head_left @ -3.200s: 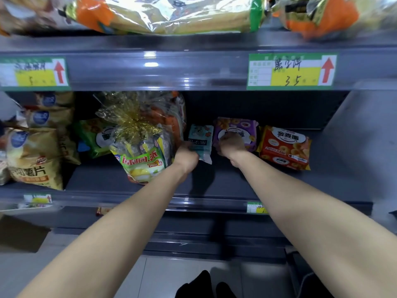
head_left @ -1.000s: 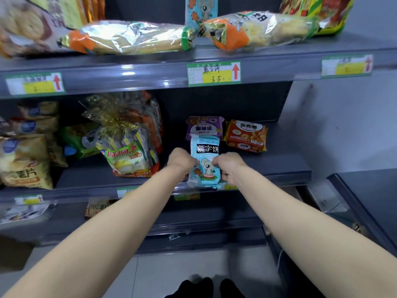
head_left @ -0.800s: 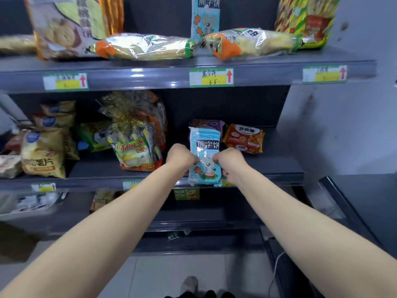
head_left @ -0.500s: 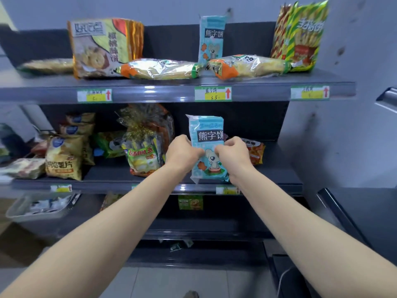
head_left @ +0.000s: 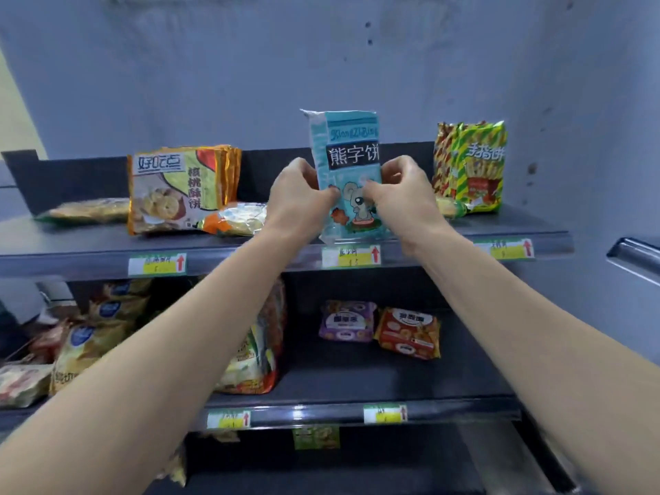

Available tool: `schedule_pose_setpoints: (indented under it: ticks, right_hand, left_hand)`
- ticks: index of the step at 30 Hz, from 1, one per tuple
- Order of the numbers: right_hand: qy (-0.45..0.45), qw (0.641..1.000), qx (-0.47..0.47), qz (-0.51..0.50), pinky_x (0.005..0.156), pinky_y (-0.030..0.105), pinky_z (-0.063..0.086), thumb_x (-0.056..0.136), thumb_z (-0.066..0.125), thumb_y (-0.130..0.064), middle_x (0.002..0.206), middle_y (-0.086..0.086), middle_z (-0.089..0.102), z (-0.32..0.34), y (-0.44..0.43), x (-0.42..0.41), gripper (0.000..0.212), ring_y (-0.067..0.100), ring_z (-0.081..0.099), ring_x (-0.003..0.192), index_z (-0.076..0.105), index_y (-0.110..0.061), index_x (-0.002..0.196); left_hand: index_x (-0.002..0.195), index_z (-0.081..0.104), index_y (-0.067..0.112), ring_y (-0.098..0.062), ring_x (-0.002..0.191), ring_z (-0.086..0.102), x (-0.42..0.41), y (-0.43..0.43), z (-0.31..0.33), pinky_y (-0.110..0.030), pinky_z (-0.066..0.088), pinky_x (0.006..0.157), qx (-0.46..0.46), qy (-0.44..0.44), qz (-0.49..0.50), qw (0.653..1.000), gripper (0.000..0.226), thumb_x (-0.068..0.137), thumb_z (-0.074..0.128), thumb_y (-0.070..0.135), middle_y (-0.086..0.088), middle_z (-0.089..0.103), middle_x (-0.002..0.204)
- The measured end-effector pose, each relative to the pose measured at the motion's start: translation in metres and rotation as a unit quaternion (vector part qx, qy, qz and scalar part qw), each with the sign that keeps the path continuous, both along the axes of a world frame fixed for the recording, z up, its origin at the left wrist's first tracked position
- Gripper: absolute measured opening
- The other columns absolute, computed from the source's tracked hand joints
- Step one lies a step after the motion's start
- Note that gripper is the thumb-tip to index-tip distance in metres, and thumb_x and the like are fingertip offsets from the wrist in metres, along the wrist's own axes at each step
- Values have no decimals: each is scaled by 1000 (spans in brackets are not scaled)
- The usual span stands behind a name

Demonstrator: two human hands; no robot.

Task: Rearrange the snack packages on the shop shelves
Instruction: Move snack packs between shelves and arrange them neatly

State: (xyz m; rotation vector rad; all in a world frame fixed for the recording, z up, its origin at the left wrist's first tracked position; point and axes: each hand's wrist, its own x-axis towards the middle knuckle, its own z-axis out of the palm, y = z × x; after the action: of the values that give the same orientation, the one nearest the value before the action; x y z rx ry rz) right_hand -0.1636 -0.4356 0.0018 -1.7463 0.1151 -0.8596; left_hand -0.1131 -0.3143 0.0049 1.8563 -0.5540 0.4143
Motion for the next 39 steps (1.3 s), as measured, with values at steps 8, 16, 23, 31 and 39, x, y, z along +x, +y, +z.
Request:
schedule_pose_setpoints:
  ticks: [8,16,23,31,39]
  right_hand:
    - [29,998,-21,52,75,30,56,84,61,-2,94,-5,60,34,-40,93,25,15,61,92,50,-17,102]
    - [74,996,-25,53,71,28,55,83,61,-1,98,-2,63,33,-76,180,25,17,62,93,52,-17,99]
    - [177,981,-84,-9,72,34,57,83,62,-6,99,10,69,-14,-101,222,14,22,67,84,61,-18,89]
    - [151,982,-110,-18,81,39,58,86,61,-11,105,7,69,-19,-100,220,21,23,66,95,64,-10,107]
    - [119,983,-138,2,83,40,57,87,54,-4,109,5,68,-17,-98,213,29,22,63,103,63,-14,114]
  left_hand:
    - [85,50,19,1,70,60,112,-37,31,-25,56,63,-17,-33,-33,999,18,85,67,15,8,60,83]
    - [90,51,15,-2,74,57,203,-74,27,-18,48,56,21,-17,-24,999,16,84,66,12,7,58,83]
    - [85,56,16,-10,74,57,245,-86,-18,-20,43,57,110,37,-2,993,14,81,67,9,3,61,84]
    - [84,56,18,-7,76,61,244,-85,-20,-18,49,55,72,41,-33,996,16,82,67,7,7,60,81]
    - [76,49,18,-15,78,62,239,-82,-19,-28,55,64,72,27,-10,997,24,80,68,4,2,61,79]
